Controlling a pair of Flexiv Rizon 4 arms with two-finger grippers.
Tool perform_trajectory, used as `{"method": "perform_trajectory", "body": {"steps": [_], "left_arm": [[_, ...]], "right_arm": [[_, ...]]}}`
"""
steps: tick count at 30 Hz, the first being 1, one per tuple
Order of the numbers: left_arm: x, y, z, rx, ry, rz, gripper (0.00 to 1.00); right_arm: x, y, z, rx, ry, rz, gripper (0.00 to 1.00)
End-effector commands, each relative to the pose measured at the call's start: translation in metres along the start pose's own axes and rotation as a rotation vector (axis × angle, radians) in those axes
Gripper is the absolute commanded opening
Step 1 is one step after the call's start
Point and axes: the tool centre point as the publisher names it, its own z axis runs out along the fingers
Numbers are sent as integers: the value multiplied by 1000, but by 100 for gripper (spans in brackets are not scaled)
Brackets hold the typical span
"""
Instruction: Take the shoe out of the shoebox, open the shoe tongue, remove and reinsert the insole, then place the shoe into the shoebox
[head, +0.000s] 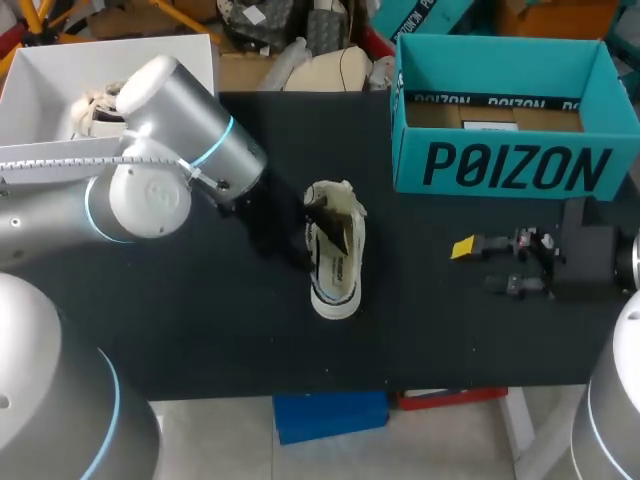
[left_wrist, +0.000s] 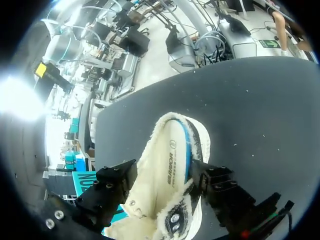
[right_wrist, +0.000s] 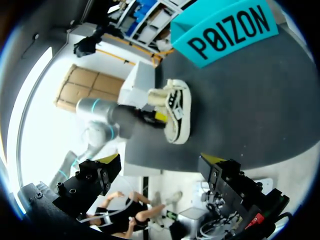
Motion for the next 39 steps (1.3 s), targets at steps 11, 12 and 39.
{"method": "perform_trajectory", "body": {"steps": [11,12,39], "left_arm": [[-12,-10,-24,-43,147,155,0],[-11,-11,-23,-40,173,167,0],[31,-20,27,57,434,254,0]], "right_arm": [[1,0,-1,1,-2,1,100],[1,0,-1,1,-2,1,100],[1,0,-1,1,-2,1,100]]}}
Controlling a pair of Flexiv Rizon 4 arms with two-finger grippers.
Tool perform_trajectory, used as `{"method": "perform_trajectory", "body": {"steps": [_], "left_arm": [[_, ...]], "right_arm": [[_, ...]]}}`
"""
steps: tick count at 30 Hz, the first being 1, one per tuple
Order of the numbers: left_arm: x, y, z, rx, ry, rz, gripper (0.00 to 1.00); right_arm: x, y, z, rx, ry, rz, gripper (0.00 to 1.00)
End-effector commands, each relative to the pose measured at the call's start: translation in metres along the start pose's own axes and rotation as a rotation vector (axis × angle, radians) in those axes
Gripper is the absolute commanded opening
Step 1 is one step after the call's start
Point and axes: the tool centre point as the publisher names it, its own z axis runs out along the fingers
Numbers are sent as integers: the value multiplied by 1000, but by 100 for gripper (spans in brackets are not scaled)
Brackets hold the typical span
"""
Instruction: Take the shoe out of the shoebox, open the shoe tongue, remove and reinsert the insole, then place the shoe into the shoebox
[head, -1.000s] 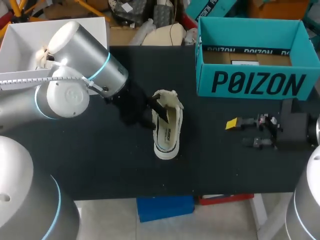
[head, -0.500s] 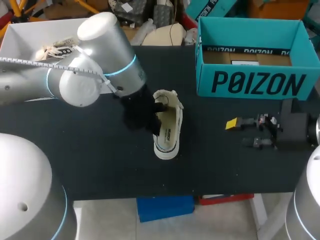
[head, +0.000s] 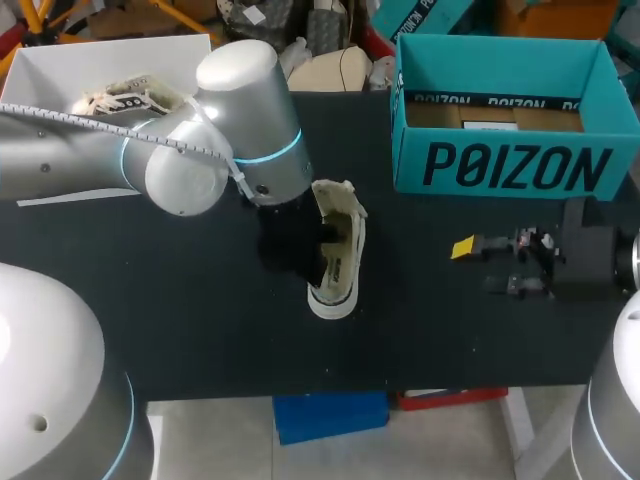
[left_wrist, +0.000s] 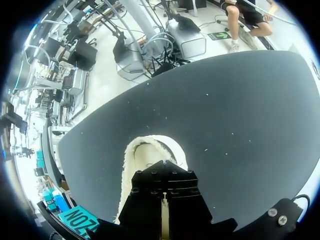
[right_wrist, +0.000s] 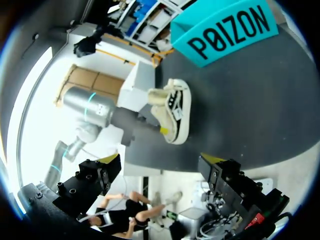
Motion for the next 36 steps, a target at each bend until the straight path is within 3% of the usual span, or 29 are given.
{"method": "perform_trajectory", "body": {"steps": [1,14,20,22,26,31,36], "left_arm": [[-2,5,13,7,24,4,0],[-7,8,36,19,35,9,0],[-12,12,10,-41,-41,52,0],[-12,19,-12,-81,-112,15,0],[-11,29,-54,-87,-335,-171,0],[-13,43,-98,8,-714,-493,0],[-15,57,-121,110,-956,-766,0]], "right_arm": [[1,0,-1,1,-2,1,100],[1,0,-1,1,-2,1,100],[1,0,-1,1,-2,1,100],[1,0,-1,1,-2,1,100],[1,0,-1,1,-2,1,100],[1,0,-1,1,-2,1,100],[1,0,-1,1,-2,1,100]]}}
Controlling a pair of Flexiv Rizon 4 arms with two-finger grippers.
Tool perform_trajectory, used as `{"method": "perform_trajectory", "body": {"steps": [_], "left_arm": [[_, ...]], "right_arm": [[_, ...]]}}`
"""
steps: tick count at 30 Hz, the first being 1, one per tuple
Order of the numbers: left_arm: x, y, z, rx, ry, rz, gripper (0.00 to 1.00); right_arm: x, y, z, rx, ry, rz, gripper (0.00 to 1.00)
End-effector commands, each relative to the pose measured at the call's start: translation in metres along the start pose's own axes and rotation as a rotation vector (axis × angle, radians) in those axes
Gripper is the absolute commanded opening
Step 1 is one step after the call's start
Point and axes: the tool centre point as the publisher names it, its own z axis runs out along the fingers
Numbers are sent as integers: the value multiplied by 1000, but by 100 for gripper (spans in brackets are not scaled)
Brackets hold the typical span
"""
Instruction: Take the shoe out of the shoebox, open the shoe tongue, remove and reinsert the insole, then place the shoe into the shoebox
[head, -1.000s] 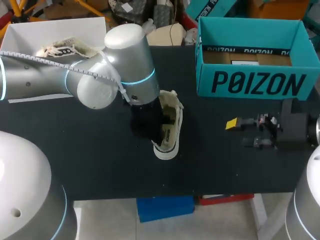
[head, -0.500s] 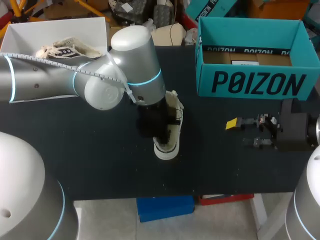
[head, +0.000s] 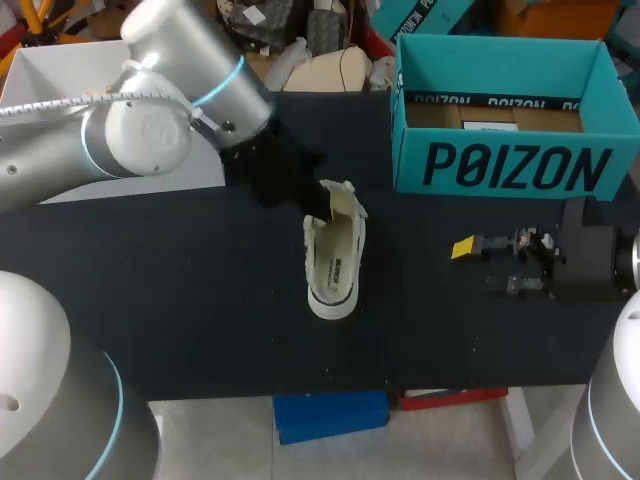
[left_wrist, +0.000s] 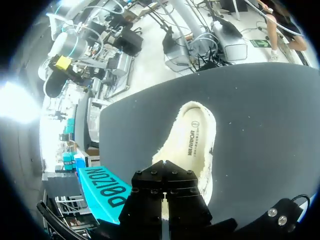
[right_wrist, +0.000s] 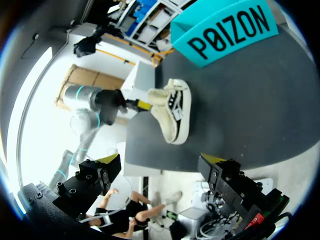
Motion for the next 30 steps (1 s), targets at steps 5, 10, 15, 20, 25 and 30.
{"method": "perform_trajectory", "body": {"steps": [5,10,15,20,25,30], "left_arm": [[1,25,-34,84,-637,-762,0],[3,53,-38,-9,-623,-876,0],[5,74,-36,-101,-566,-935,0],[0,91,-30,-152,-521,-934,0],[-3,101,-20,-151,-463,-910,0],[-10,109,-11,-127,-413,-889,0]], "right_arm": [[1,0,-1,1,-1,1,100],[1,0,-1,1,-1,1,100],[1,0,-1,1,-1,1,100],[1,0,-1,1,-1,1,100],[1,0,-1,1,-1,1,100],[1,0,-1,1,-1,1,100]]}}
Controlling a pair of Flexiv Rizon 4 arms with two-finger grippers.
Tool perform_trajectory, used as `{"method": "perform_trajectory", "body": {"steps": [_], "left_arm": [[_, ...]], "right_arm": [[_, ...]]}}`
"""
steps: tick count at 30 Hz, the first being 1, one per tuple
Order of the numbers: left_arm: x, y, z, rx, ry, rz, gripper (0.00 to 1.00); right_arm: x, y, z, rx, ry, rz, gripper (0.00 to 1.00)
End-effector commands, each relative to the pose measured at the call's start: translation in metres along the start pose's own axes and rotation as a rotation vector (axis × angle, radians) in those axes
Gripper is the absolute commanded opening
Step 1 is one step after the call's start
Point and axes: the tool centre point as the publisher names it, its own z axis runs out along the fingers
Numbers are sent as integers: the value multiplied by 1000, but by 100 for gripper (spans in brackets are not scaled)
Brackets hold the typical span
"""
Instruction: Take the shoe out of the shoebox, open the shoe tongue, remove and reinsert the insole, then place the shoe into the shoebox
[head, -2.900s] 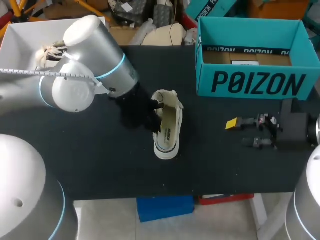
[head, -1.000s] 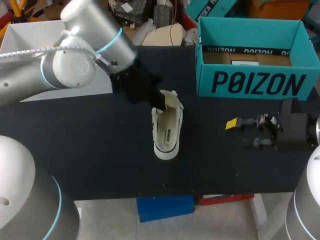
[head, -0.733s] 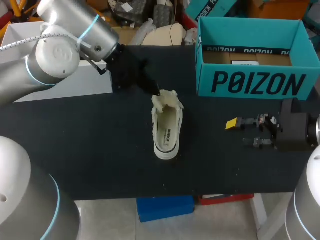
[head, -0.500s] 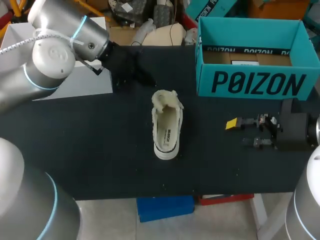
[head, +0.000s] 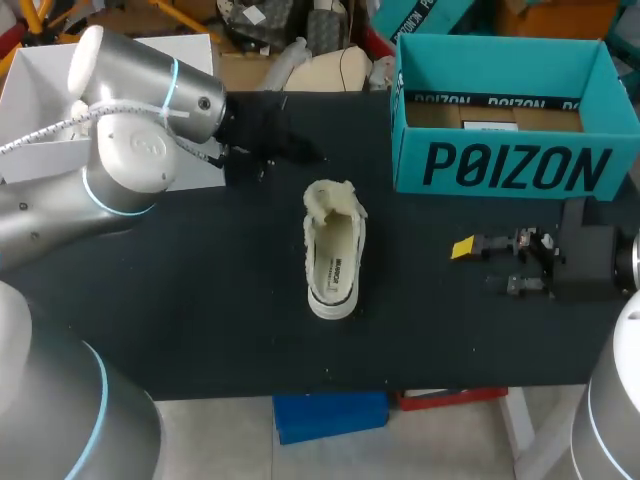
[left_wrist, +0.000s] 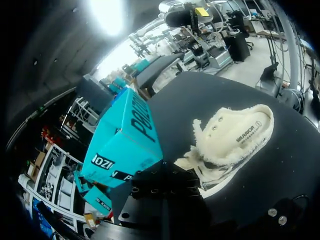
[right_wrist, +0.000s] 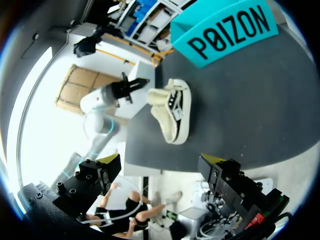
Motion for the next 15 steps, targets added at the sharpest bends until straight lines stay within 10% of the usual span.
{"method": "perform_trajectory", "body": {"steps": [1,15], "left_arm": [[-2,-6,16,-62,23,-35,0],[-12,3,30,48,253,137,0]], "right_arm": [[0,0,-1,1,-1,1,100],[0,0,-1,1,-1,1,100]]}}
